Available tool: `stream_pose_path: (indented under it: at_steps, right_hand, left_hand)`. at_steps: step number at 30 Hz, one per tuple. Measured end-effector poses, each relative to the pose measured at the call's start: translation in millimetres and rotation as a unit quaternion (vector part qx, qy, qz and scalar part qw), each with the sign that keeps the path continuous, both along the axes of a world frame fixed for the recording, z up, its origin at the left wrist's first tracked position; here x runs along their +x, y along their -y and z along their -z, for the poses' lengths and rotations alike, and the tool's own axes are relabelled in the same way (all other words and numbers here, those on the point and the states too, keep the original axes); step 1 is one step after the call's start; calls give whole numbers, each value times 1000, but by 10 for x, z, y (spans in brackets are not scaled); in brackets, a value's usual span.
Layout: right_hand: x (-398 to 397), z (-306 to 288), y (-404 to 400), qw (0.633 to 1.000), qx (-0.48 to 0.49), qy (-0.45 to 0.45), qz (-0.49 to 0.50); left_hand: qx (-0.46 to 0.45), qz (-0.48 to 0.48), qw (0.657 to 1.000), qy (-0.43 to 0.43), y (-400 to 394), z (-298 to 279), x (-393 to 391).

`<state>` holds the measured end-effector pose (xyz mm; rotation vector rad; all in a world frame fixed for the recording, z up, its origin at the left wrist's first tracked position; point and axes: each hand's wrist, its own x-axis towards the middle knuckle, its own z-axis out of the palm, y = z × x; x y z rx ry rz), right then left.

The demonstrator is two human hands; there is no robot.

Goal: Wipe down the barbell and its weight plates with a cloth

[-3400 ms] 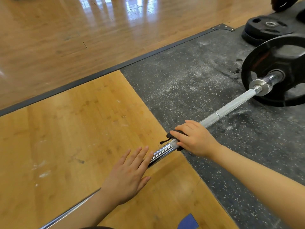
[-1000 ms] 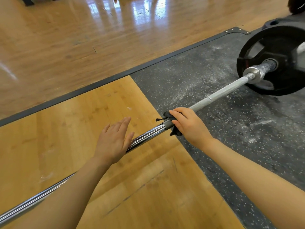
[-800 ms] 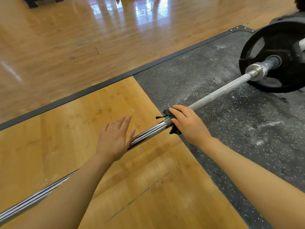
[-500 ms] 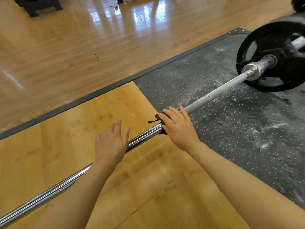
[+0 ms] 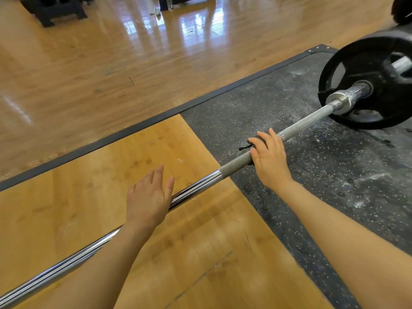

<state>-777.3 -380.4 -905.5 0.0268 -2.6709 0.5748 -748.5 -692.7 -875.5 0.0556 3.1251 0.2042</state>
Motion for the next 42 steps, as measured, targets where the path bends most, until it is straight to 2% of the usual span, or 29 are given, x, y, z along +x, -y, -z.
stream_pose_path:
  at_steps: [4, 11, 18, 22, 27, 32, 38, 42]
  right_hand:
    - [102, 2, 139, 999, -22, -16, -40]
    - [223, -32, 387, 986, 21, -49, -156]
    - [35, -155, -64, 997, 41, 19, -58]
    - [25, -170, 15, 998, 29, 18, -43]
    - [15, -135, 238, 997, -12, 29, 69]
    - [2, -155, 276, 998, -28, 32, 41]
    - [-65, -135, 221, 997, 15, 79, 15]
    - [-93, -140, 238, 997, 11, 71, 16]
  left_hand:
    - [2, 2, 1000, -2, 6, 2, 5]
    - [7, 2, 1000, -3, 4, 3, 31]
    - [13, -3, 1000, -3, -6, -5, 50]
    - [12, 4, 1000, -9, -4, -11, 59]
    - [19, 15, 999, -28, -6, -37, 66]
    - [30, 21, 998, -44, -3, -46, 61]
    - [34, 23, 998, -57, 15, -42, 14]
    - [36, 27, 997, -62, 38, -42, -21]
